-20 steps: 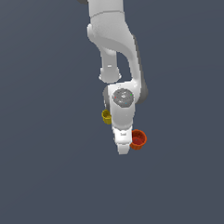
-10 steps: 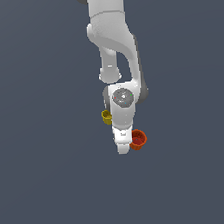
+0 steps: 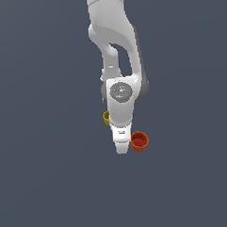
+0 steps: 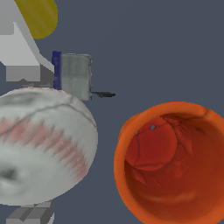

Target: Pick up a designated object from a clutter of objects.

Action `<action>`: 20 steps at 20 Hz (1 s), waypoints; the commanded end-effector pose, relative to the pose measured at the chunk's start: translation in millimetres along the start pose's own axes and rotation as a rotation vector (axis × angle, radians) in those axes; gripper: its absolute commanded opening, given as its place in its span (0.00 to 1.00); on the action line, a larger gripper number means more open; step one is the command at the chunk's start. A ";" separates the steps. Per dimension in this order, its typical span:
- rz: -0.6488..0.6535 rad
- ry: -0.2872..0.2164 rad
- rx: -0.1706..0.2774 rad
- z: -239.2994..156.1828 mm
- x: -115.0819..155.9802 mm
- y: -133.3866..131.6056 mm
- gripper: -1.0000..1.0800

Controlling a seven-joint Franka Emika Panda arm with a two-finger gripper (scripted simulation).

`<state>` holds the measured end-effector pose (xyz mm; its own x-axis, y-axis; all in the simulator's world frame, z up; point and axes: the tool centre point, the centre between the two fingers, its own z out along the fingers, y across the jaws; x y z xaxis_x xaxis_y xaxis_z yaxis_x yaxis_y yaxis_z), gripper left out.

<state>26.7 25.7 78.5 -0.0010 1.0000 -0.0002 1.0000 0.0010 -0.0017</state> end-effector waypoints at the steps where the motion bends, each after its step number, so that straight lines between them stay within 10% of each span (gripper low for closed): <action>1: 0.000 0.000 -0.003 -17.3 -7.0 0.6 0.00; 20: -0.002 0.004 -0.003 -214.7 -86.3 -1.4 0.00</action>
<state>26.0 -54.0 275.8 -0.0026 1.0000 0.0033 1.0000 0.0026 -0.0002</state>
